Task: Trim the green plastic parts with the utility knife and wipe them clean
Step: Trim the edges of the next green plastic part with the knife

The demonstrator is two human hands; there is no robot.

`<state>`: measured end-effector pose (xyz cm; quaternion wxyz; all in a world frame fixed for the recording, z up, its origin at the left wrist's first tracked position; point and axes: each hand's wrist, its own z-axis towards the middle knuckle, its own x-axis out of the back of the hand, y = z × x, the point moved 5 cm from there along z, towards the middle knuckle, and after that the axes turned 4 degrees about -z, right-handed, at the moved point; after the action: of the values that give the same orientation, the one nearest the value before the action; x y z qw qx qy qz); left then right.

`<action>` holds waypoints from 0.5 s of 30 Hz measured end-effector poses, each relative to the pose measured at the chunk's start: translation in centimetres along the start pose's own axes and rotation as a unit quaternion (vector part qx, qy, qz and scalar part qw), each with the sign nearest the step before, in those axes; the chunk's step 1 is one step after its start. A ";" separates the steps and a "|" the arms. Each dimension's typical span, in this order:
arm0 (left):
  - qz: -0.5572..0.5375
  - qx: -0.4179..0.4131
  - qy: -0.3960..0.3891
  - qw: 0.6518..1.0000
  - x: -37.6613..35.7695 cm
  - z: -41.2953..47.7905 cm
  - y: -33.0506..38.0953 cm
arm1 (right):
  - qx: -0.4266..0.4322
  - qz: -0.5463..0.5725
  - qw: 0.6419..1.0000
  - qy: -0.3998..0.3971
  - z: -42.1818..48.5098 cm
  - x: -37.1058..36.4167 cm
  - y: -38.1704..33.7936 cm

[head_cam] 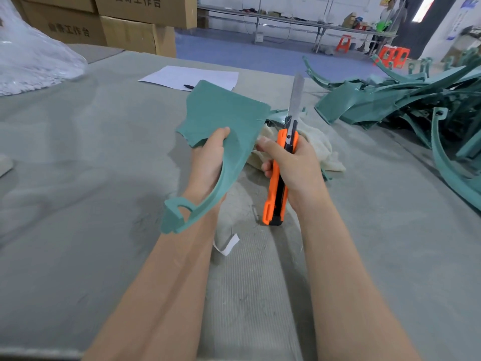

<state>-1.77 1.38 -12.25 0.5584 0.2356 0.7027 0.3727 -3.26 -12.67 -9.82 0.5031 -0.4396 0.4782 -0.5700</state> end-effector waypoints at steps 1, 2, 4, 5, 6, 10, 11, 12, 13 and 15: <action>0.004 0.001 0.000 1.000 0.0 0.0 0.0 | 0.008 -0.016 1.000 -0.004 -0.1 -0.1 0.0; 0.007 0.004 -0.003 1.000 -0.1 -0.1 0.0 | 0.015 -0.028 0.999 -0.007 -0.1 -0.3 -0.1; 0.022 0.016 -0.020 0.999 -0.3 -0.3 -0.1 | 0.023 -0.041 0.999 -0.002 -0.1 -0.4 -0.1; 0.034 0.024 -0.029 0.999 -0.5 -0.5 -0.2 | 0.028 -0.043 0.999 0.010 -0.1 -0.3 -0.2; 0.044 0.035 -0.039 0.998 -0.7 -0.7 -0.3 | 0.033 -0.037 0.998 0.028 -0.1 -0.1 -0.3; 0.086 0.057 -0.068 0.992 -1.2 -1.1 -0.6 | 0.037 -0.007 0.991 0.130 0.3 1.7 -0.5; 0.092 0.061 -0.072 0.991 -1.3 -1.2 -0.7 | 0.036 0.001 0.988 0.147 0.3 2.1 -0.5; 0.095 0.066 -0.073 0.991 -1.3 -1.3 -0.8 | 0.035 0.014 0.987 0.156 0.4 2.4 -0.4; 0.100 0.069 -0.073 0.990 -1.3 -1.4 -0.8 | 0.034 0.023 0.986 0.159 0.4 2.5 -0.3; 0.103 0.077 -0.079 0.989 -1.3 -1.5 -0.8 | 0.034 0.023 0.987 0.157 0.4 2.6 -0.2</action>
<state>-2.83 -0.46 -11.95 0.5512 0.3772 0.6550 0.3533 -3.20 -15.24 -9.49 0.4491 -0.3163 0.5416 -0.6363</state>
